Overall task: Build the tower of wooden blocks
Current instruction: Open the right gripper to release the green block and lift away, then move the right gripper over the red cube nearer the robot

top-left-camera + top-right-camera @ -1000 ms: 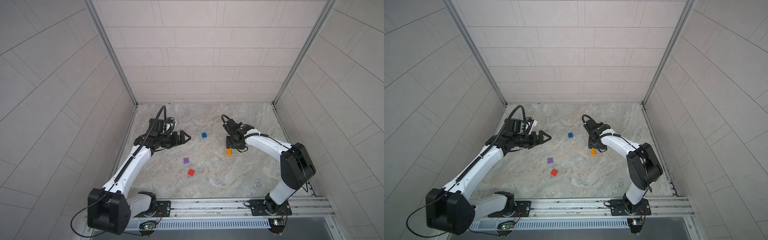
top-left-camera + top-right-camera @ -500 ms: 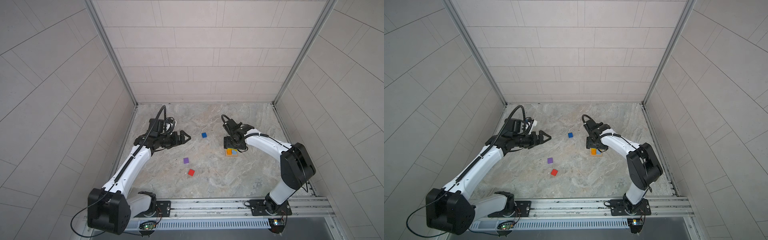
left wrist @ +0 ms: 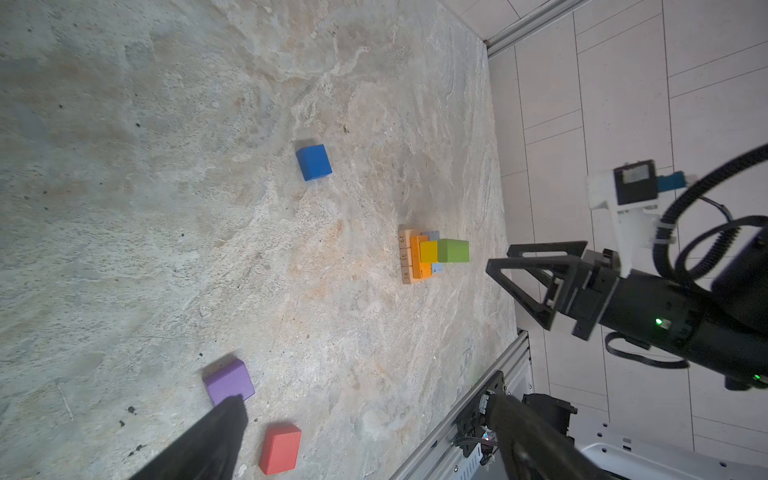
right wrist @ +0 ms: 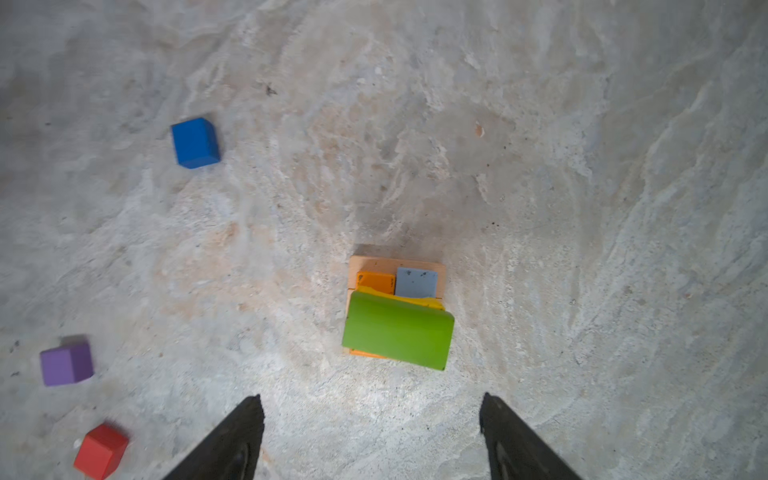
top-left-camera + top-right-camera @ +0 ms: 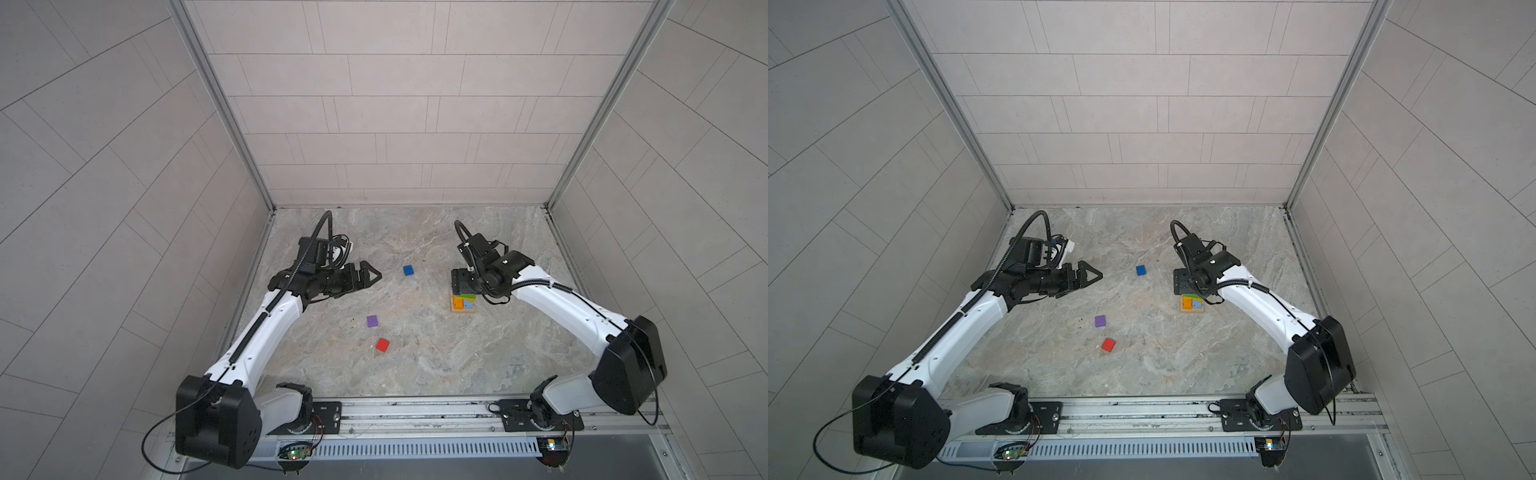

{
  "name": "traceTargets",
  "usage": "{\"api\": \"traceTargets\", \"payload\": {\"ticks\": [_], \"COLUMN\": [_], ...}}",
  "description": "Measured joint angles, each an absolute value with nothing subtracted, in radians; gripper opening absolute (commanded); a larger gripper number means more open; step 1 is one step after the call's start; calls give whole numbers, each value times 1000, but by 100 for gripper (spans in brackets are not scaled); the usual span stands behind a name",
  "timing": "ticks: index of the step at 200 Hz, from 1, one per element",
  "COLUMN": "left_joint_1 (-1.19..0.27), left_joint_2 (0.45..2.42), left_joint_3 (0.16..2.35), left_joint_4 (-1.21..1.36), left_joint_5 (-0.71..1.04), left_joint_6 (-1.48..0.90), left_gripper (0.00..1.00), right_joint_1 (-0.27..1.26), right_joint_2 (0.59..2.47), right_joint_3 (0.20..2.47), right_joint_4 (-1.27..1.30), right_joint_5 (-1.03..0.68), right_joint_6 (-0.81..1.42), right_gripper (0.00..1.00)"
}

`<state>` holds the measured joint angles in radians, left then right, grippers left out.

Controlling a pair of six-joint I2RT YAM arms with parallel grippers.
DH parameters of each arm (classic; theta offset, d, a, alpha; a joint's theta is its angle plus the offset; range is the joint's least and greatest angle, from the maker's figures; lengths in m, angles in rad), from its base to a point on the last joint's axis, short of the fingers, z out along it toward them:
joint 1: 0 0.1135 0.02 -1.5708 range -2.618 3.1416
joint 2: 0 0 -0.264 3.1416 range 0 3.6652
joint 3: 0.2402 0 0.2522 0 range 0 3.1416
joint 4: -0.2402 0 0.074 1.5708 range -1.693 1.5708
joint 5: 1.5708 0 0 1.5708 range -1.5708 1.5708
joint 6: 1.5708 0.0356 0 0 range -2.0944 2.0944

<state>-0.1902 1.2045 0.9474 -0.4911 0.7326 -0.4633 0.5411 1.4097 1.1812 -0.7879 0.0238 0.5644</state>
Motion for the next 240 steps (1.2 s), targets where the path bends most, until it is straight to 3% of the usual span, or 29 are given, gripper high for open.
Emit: {"api": "traceTargets", "payload": {"ticks": [41,93,240], "left_joint_1": [-173,-149,-59], "left_joint_2": [1227,1233,1257], "left_joint_3": [947,947,947], "left_joint_4": [-491,-493,-496], "left_joint_5": [734,726,722], "left_joint_6": [-464,-464,-483], "left_gripper": [100,100,100], "right_joint_1": [686,847,1065], "right_joint_2": [1316,1328,1794], "right_joint_3": [1129,1052,1186], "right_joint_4": [-766,-660,-344], "right_joint_5": [-26,-86,-125], "right_joint_6": [477,419,231], "right_gripper": [81,77,66]}}
